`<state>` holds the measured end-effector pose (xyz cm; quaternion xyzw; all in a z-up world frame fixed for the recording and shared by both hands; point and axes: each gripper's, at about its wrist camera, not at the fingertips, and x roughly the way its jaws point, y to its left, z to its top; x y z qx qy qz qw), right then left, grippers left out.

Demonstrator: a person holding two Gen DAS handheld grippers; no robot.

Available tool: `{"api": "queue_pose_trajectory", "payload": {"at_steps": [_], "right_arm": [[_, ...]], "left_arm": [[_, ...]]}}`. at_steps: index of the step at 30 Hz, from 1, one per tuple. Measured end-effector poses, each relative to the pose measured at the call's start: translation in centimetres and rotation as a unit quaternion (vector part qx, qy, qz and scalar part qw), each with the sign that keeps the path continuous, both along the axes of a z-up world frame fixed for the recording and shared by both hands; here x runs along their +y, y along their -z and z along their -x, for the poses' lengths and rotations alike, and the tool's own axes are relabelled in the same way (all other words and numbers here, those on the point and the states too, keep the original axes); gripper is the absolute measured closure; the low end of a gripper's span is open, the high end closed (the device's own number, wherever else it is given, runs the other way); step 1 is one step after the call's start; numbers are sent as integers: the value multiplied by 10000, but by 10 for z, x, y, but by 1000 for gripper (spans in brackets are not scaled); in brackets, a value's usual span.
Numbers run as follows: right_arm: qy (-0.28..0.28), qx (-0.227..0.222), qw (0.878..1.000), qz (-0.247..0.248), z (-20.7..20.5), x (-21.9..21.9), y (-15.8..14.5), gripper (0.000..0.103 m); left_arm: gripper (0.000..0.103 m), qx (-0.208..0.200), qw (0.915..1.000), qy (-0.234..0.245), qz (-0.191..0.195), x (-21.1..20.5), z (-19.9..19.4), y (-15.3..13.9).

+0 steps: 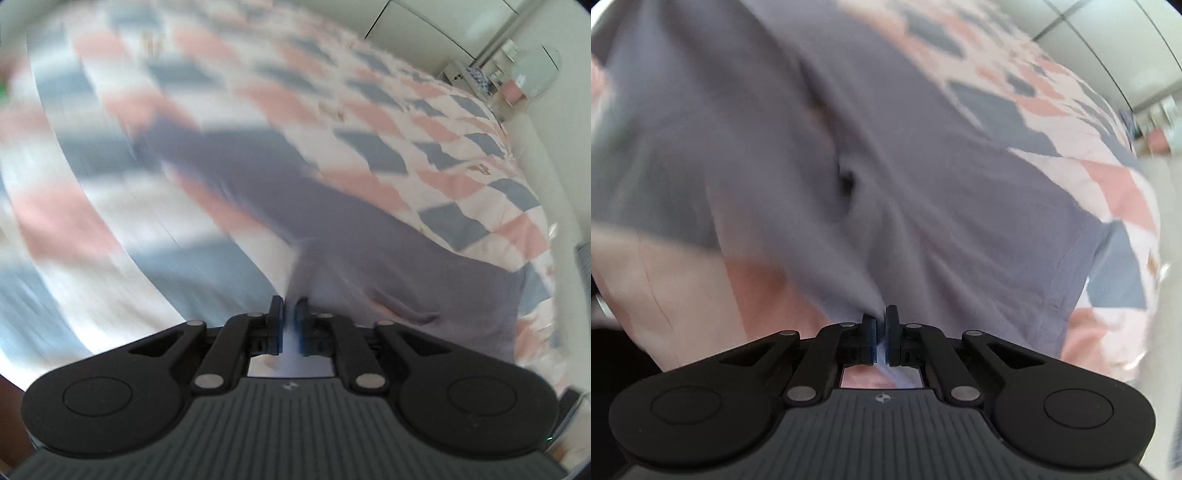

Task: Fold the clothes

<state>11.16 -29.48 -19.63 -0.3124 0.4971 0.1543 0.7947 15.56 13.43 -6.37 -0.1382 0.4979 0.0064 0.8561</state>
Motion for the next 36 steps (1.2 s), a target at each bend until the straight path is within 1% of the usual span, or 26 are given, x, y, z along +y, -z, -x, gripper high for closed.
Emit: {"api": "queue_pose_trajectory", "payload": {"at_steps": [2, 3, 4, 7, 9, 11, 13, 14, 15, 16, 18, 19, 20, 21, 22, 23, 24, 25, 26, 27, 28, 29, 30, 32, 35, 36], "right_arm": [[1, -63, 9995, -313, 1, 0, -10, 103], [-7, -31, 9992, -388, 2, 1, -14, 103], [-13, 57, 9992, -399, 2, 4, -14, 103], [3, 379, 9993, -76, 1, 15, -4, 96], [98, 505, 9986, 129, 5, 16, 3, 87], [316, 654, 9973, 122, 8, 13, 6, 77], [706, 868, 9935, -195, 9, 4, 5, 68], [1034, 1026, 9882, -485, 7, -2, 3, 67], [1511, 1214, 9770, -888, 4, -12, 2, 66], [2118, 1388, 9575, -1379, 1, -25, 2, 65], [3305, 1565, 9025, -2273, -5, -53, 4, 64], [3823, 1590, 8706, -2657, -5, -66, 6, 63], [4148, 1601, 8479, -2888, -5, -75, 7, 63], [4421, 1609, 8270, -3077, -5, -83, 8, 63], [4469, 1599, 8232, -3115, -6, -85, 6, 63], [4454, 1583, 8244, -3112, -7, -86, 4, 62], [4440, 1568, 8256, -3110, -9, -86, 2, 61], [4340, 1538, 8340, -3042, -10, -85, -1, 58], [4228, 1510, 8429, -2964, -11, -83, -4, 55], [4156, 1500, 8483, -2918, -11, -80, -6, 54], [4093, 1495, 8528, -2880, -11, -78, -8, 54], [4064, 1508, 8538, -2884, -11, -77, -9, 54], [4059, 1532, 8530, -2900, -15, -79, -8, 53], [4047, 1583, 8525, -2905, -15, -82, -3, 53], [3958, 1617, 8583, -2837, -14, -81, 2, 53], [3943, 1623, 8594, -2821, -17, -80, 3, 53]], "left_arm": [[34, 89, 9969, -9, -781, -1, -3, 5], [39, 196, 9955, -56, -925, 2, -3, 15], [41, 288, 9959, -167, -837, 7, -3, 27], [44, 831, 9931, -817, -116, 31, 13, 75], [50, 1213, 9831, -1328, 352, 43, 27, 109], [55, 1375, 9649, -1946, 1102, 54, 44, 133], [57, 1423, 9382, -2517, 1903, 61, 61, 152], [57, 1351, 9250, -2716, 2288, 57, 65, 157], [57, 1276, 9098, -2910, 2669, 54, 69, 163], [56, 1188, 8942, -3076, 3028, 48, 73, 166], [51, 990, 8561, -3416, 3750, 32, 82, 169], [50, 911, 8321, -3624, 4099, 25, 88, 171], [50, 856, 8047, -3867, 4423, 19, 96, 173], [50, 786, 7805, -4075, 4676, 13, 102, 175], [50, 712, 7708, -4180, 4755, 9, 106, 174], [50, 719, 7858, -4084, 4589, 5, 102, 168], [53, 818, 8252, -3754, 4141, 1, 92, 159], [55, 881, 8743, -3301, 3448, -7, 79, 147], [56, 831, 9162, -2845, 2696, -17, 68, 134], [56, 712, 9469, -2403, 2014, -27, 59, 124], [56, 588, 9663, -2004, 1505, -36, 51, 116], [56, 496, 9750, -1728, 1307, -43, 44, 112], [56, 457, 9793, -1574, 1188, -48, 38, 111], [57, 472, 9835, -1535, 837, -54, 27, 115], [85, 800, 9833, -1537, 555, -55, 16, 136], [89, 901, 9832, -1475, 585, -56, 18, 144]]}}
